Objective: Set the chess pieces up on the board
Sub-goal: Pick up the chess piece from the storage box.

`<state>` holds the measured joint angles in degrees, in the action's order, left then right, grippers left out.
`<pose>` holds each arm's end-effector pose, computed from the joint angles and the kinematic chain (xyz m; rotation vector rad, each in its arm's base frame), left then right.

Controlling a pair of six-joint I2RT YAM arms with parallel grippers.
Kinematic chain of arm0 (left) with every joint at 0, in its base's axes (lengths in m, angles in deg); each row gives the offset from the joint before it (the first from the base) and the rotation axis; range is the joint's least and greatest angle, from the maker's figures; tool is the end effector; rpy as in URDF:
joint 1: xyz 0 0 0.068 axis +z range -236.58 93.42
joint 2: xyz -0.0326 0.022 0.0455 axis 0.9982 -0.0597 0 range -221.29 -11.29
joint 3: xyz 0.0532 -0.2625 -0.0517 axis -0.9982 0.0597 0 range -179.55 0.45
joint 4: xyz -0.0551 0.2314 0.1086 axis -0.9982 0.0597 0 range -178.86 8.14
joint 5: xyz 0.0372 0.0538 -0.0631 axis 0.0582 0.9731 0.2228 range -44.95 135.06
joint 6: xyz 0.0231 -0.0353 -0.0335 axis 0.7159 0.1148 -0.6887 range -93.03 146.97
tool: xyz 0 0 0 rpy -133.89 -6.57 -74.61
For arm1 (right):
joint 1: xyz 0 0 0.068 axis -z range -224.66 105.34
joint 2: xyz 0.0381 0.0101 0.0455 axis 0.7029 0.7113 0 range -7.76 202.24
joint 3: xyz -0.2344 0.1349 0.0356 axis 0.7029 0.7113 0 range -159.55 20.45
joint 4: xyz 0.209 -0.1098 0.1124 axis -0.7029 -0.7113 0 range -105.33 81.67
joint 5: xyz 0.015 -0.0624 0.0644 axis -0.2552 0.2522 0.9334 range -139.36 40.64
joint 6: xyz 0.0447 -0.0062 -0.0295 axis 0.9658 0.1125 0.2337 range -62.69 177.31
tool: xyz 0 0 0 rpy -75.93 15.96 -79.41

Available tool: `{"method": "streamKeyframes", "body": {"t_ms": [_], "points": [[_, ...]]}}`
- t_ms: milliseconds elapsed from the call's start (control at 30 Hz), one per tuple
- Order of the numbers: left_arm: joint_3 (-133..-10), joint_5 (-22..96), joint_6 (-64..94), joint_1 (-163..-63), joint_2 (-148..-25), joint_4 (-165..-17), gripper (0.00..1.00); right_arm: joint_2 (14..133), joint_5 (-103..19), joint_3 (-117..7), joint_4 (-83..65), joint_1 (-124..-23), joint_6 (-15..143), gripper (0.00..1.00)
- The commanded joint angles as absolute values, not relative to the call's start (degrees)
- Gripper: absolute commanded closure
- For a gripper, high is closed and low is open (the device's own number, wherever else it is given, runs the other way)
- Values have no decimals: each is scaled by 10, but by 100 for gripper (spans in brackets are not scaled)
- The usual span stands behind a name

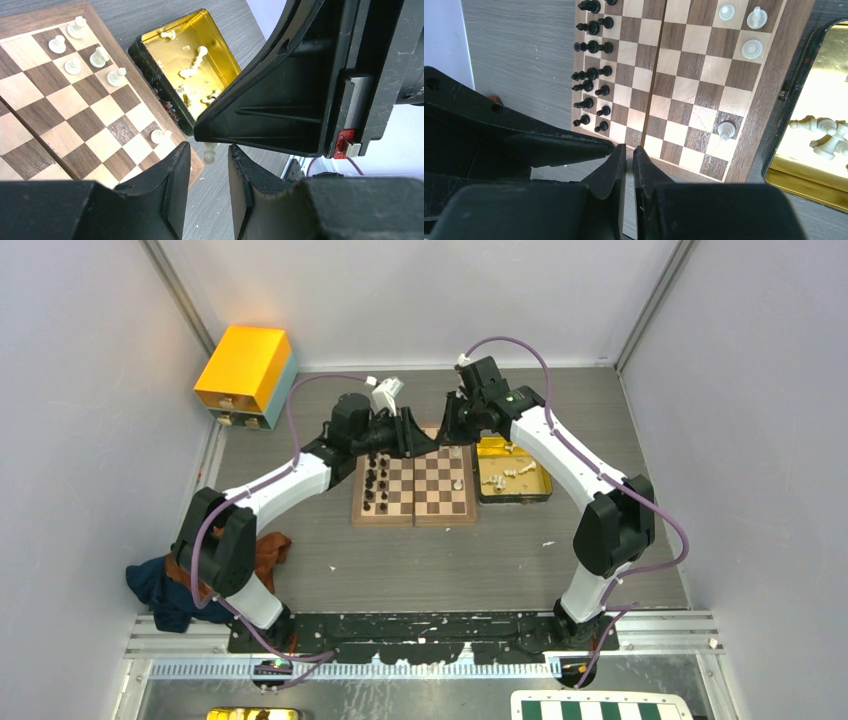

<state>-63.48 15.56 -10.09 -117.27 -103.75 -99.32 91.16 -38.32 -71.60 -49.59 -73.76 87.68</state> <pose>0.3135 -0.2065 0.2803 0.2731 2.0395 -1.2590 0.3322 0.1929 0.3235 -0.0651 2.5134 0.6877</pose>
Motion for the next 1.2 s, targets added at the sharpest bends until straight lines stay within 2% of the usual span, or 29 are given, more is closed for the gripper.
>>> {"method": "streamKeyframes", "body": {"t_ms": [0, 800, 1167], "points": [[-631, 155, -101, -1173, -1018, -1021, 66, 876, -374, -721, -481, -739, 881, 99], [-631, 146, -108, -1173, -1027, -1034, 81, 880, -366, -729, -481, -740, 883, 99], [-633, 143, -109, -1173, -1030, -1036, 100, 884, -366, -731, -478, -740, 883, 99]]}}
